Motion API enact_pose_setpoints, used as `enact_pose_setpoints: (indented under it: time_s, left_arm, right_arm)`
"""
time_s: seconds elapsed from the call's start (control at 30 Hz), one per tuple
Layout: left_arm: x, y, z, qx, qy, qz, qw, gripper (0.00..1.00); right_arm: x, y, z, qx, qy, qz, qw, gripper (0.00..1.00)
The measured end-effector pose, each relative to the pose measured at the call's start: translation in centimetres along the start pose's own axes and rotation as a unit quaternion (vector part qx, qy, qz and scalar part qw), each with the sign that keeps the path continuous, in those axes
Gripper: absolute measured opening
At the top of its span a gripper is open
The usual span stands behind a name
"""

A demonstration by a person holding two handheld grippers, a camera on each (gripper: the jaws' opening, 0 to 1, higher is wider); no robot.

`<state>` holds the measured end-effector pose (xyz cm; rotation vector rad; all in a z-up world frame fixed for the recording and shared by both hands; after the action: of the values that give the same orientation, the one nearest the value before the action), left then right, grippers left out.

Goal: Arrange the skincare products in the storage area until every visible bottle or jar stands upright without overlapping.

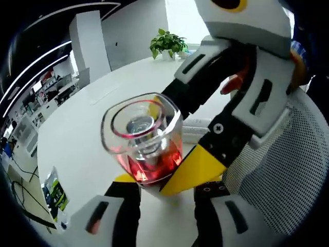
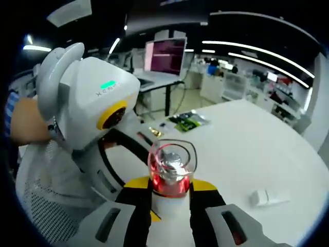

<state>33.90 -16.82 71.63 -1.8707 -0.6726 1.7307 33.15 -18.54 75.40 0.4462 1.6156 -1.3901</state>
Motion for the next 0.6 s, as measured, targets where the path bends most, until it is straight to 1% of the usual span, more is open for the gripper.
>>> enact_pose_setpoints:
  time_s: [0.07, 0.17, 0.3, 0.6]
  left_arm:
    - [0.05, -0.08, -0.20, -0.002, -0.004, -0.001, 1.0000, 0.36]
    - [0.34, -0.12, -0.26, -0.005, -0.004, -0.006, 1.0000, 0.34]
    - [0.83, 0.05, -0.06, -0.004, 0.005, -0.022, 0.9997, 0.35]
    - [0.93, 0.12, -0.09, 0.000, 0.002, -0.024, 0.9997, 0.35]
  right_arm:
    - [-0.08, 0.13, -0.20, 0.001, -0.002, -0.001, 1.0000, 0.24]
    - [-0.03, 0.31, -0.29, 0.004, -0.016, -0.002, 0.9999, 0.25]
    - [0.07, 0.38, -0.21, 0.005, -0.029, -0.005, 0.9995, 0.25]
    - [0.33, 0.63, -0.24, 0.000, -0.035, -0.013, 0.9993, 0.25]
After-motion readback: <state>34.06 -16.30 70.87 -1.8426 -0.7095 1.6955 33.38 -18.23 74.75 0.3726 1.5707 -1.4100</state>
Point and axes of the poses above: the point that each gripper's makers call its tool centre point, and the gripper's own axes: y roughly forward along the fingers, z roughly to its right, x roughly out of its underside, the point moved 3 cm from there along -y, roughly backward along the fingers, and after that the axes turned 2 degrees about x, right-handed, at the moved point
